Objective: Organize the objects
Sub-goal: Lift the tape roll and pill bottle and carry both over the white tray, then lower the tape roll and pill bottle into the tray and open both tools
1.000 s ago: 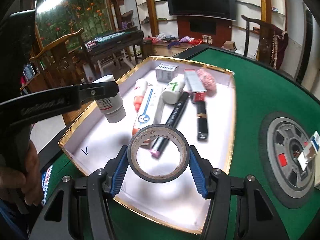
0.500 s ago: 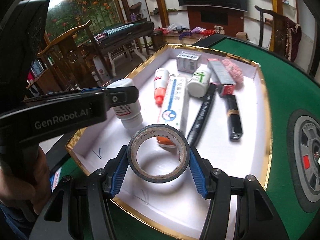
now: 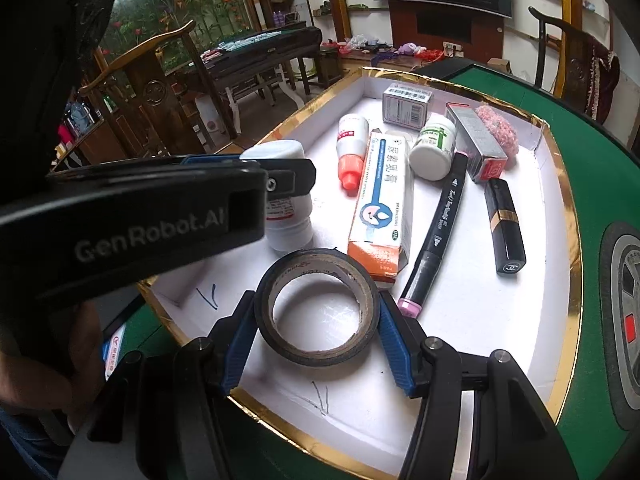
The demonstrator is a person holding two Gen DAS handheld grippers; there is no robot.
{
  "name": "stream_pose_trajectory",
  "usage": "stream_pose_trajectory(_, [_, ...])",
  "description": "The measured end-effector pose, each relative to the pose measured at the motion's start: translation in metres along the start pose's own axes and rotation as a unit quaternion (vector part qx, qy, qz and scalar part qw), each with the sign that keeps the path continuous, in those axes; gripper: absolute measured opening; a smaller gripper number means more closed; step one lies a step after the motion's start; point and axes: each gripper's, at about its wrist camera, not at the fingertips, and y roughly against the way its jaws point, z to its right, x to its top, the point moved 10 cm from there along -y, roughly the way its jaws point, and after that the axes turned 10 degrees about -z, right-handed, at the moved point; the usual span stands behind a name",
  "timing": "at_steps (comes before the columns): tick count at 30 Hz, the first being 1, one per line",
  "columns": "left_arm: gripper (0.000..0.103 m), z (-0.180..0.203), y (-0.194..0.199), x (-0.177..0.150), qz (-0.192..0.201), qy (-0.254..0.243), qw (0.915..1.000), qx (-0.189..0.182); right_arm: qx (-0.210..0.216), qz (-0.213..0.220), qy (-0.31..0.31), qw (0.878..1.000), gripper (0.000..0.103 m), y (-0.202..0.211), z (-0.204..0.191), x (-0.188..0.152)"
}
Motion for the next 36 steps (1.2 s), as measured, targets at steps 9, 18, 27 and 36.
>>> stream_pose_trajectory(9, [0.036, -0.008, -0.004, 0.007, 0.008, 0.032, 0.9993, -0.017, -0.007, 0.005, -0.013, 1.0, 0.059, -0.002, 0.007, 0.002])
stream_pose_trajectory(18, [0.036, -0.011, -0.001, 0.008, 0.013, 0.046, 0.9984, -0.031, 0.001, 0.016, -0.007, 1.0, 0.06, 0.006, 0.004, 0.004])
stream_pose_trajectory(27, [0.036, -0.014, 0.005, 0.011, 0.025, 0.053, 0.9974, -0.041, 0.013, 0.022, -0.004, 1.0, 0.061, 0.009, -0.001, 0.006])
stream_pose_trajectory(36, [0.037, -0.013, 0.005, 0.011, 0.025, 0.05, 0.9977, -0.039, 0.015, 0.031, -0.006, 0.999, 0.061, 0.017, -0.001, 0.005])
